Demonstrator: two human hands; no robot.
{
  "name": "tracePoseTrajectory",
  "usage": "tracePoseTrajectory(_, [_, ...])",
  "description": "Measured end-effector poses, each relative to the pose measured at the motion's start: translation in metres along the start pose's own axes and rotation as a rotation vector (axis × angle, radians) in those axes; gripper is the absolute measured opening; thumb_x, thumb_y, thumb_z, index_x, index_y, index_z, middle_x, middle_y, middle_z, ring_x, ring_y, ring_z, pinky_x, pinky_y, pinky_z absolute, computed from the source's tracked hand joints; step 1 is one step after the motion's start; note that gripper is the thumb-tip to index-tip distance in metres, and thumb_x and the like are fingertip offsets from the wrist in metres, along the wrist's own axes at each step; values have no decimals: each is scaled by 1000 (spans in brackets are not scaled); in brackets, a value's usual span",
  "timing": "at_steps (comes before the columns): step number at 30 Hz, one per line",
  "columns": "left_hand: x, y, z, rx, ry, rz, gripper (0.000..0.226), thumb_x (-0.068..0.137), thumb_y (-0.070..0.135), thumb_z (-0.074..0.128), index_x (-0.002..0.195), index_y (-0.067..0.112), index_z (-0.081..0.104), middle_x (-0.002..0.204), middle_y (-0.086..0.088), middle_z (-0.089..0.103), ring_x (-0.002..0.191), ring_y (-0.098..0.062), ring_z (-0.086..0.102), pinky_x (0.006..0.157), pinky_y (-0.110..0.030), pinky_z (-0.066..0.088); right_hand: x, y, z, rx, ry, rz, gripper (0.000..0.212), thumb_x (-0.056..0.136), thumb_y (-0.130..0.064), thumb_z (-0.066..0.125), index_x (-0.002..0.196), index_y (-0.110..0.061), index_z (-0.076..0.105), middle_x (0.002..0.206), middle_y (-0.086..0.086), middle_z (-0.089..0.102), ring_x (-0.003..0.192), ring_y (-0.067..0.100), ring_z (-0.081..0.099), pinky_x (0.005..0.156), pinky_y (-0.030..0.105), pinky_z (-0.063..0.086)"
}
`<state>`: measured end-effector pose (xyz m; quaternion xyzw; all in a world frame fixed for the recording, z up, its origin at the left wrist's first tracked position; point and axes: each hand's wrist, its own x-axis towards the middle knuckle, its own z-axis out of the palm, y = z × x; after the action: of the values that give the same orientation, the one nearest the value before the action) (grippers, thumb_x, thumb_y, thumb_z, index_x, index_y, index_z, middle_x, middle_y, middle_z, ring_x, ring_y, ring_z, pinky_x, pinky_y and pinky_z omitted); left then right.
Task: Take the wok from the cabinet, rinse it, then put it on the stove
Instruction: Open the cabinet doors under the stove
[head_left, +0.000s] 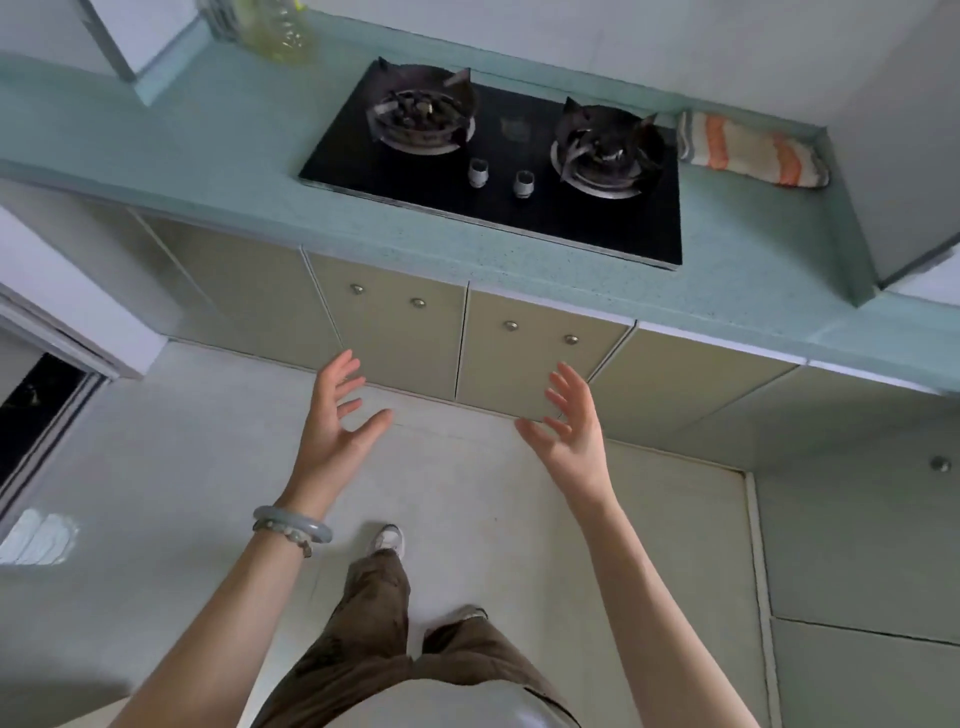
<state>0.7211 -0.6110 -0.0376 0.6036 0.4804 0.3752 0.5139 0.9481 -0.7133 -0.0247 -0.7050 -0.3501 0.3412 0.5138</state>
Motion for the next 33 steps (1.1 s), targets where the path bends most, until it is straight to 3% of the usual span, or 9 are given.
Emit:
tracePoseTrajectory(3, [9,0,-11,-22,24,-23,84,73,18,70,144,24,26,141,0,41,123,-3,47,104,-29,38,14,-5,15,-15,-8,-14,75,78,-2,74,141,-21,37,140,-2,46,124,12,48,99,34,44])
tracePoseTrajectory(7, [36,-8,-24,-24,-18,-44,91,72,21,71,146,28,18,142,3,38,128,-6,43,107,-30,35,32,-9,36,-34,27,-25,74,78,-4,75,140,-22,38,141,-2,45,123,13,47,99,32,42])
tracePoseTrajectory(18, [137,-22,-35,37,-221,7,78,79,2,72,142,19,28,144,-1,38,131,-14,41,106,-27,33,83,-13,79,-55,158,47,73,78,-7,75,139,-26,40,140,-9,46,123,5,47,99,29,41])
tracePoseTrajectory(26, [147,-57,-34,31,-201,-23,77,79,6,74,140,23,31,145,1,38,129,-10,42,109,-31,34,101,7,82,-54,170,83,72,78,-4,75,139,-23,41,141,-7,47,125,8,47,103,36,43])
tracePoseTrajectory(29, [150,-81,-23,24,-174,-21,76,75,14,73,138,28,32,144,1,39,127,-6,43,107,-29,35,110,28,83,-53,157,71,72,78,-3,74,138,-24,41,141,-9,46,125,8,47,104,38,43])
tracePoseTrajectory(33, [156,-130,0,12,-161,-32,77,77,9,74,139,25,32,143,2,39,127,-5,42,109,-32,34,125,71,87,-54,146,50,73,78,-3,74,139,-24,40,142,-9,45,126,9,46,104,38,43])
